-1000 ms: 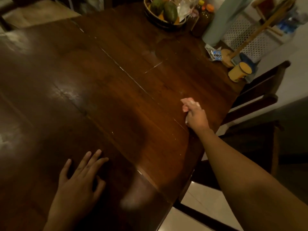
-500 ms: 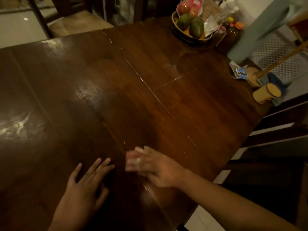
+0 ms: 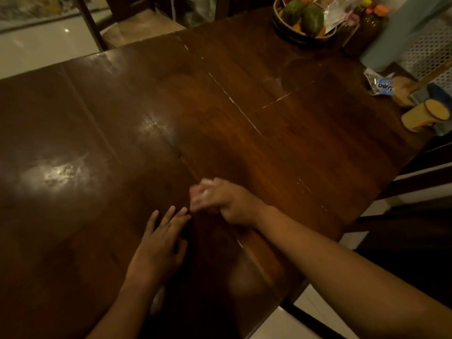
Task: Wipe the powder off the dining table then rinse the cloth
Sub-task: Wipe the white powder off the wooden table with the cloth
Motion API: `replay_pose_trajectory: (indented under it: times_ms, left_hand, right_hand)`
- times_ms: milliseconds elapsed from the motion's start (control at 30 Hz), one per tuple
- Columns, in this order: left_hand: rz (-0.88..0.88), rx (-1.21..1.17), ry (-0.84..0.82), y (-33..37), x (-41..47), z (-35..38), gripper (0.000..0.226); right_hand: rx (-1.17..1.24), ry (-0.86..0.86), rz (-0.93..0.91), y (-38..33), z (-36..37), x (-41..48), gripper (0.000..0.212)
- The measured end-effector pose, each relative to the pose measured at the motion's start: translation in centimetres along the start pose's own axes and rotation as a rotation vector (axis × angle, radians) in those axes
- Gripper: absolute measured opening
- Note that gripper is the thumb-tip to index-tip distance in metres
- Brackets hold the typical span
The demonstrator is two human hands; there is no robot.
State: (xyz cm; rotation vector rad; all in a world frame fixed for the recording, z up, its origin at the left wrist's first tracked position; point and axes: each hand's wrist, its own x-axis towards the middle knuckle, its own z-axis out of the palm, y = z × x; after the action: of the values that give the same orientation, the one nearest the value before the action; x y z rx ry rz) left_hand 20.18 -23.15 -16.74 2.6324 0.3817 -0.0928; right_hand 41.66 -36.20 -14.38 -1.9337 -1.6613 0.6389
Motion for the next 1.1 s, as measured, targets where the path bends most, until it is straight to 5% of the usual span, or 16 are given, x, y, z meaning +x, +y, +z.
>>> replay_pose_trajectory:
  times_ms: [100,167,367,500,633,767,833,933,1100]
  left_hand:
    - [-0.018,-0.055,0.047,-0.1,-0.2,0.1,0.06]
    - [-0.01,-0.074,0.086,0.2,-0.2,0.1,0.061]
    - [-0.006,-0.08,0.114,0.2,-0.2,0.2,0.062]
    - [-0.015,-0.086,0.095,-0.1,-0.2,0.4,0.055]
    - [-0.017,-0.105,0.087,0.0,-0.1,0.3,0.055]
    - [-0.019,-0.136,0.077,0.0,-0.1,0.0,0.047]
    - [-0.035,-0.154,0.059,0.3,-0.4,-0.4,0.048]
    - [-0.068,-0.169,0.01,0.7,-0.9,-1.2,0.049]
    - [-0.216,-0.134,-0.168,3.8,-1.6,-3.6,0.033]
  right_hand:
    - [0.075,-0.261,-0.077,-1.2,0.4,-5.6,0.039]
    - [0.08,-0.28,0.009,-0.7,-1.7,-9.3,0.045]
    - [-0.082,0.461,0.806,3.8,-4.3,-14.3,0.06]
    - [-0.037,0.69,1.008,0.7,-0.2,-14.3,0.06]
    - [-0.166,0.694,1.126,-2.9,2.8,-19.0,0.042]
    - [0.272,0.765,0.996,-7.5,5.8,-20.6,0.047]
    - [0.293,0.68,0.935,-9.5,5.3,-21.3,0.051]
    - [0.238,0.503,0.887,-13.4,1.1,-21.3,0.025]
    - [0.241,0.651,0.854,-19.4,-6.9,-23.5,0.056]
